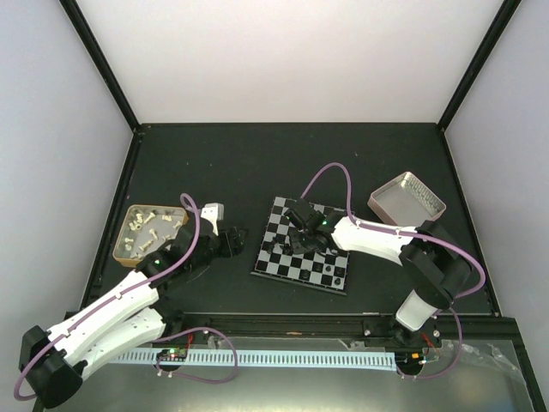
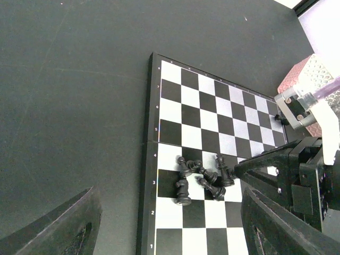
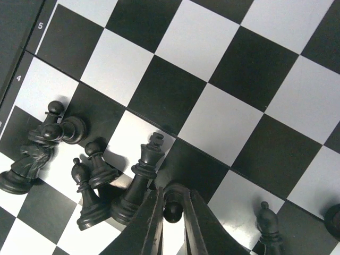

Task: Set up the chess pieces on the board
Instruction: Move the chess piece to the chessboard, then pick up the chess piece from the chessboard.

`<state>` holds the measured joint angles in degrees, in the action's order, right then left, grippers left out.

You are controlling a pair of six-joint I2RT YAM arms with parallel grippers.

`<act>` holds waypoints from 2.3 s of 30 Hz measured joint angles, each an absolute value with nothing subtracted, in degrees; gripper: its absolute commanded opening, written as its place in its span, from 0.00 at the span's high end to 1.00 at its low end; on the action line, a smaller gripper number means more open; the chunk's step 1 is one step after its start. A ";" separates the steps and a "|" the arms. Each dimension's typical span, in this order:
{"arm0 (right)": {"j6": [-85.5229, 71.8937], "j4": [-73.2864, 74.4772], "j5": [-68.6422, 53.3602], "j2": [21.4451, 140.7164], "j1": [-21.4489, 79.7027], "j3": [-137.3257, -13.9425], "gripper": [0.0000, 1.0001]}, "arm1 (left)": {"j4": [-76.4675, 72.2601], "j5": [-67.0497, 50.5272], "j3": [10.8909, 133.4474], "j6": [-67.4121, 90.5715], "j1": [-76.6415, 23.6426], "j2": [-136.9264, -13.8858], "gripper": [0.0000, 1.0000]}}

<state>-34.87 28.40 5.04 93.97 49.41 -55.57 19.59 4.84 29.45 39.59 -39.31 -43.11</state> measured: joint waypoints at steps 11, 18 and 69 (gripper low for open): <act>-34.59 28.73 6.00 93.32 49.82 -55.09 0.99 | 19.59 4.21 29.43 39.57 -39.05 -43.11 0.27; -35.33 31.90 6.31 88.49 52.47 -51.05 0.99 | 19.53 3.31 29.32 39.59 -39.05 -43.33 0.27; -38.37 34.22 14.48 81.45 50.22 -49.01 0.61 | 18.81 1.23 28.97 39.62 -38.96 -45.06 0.27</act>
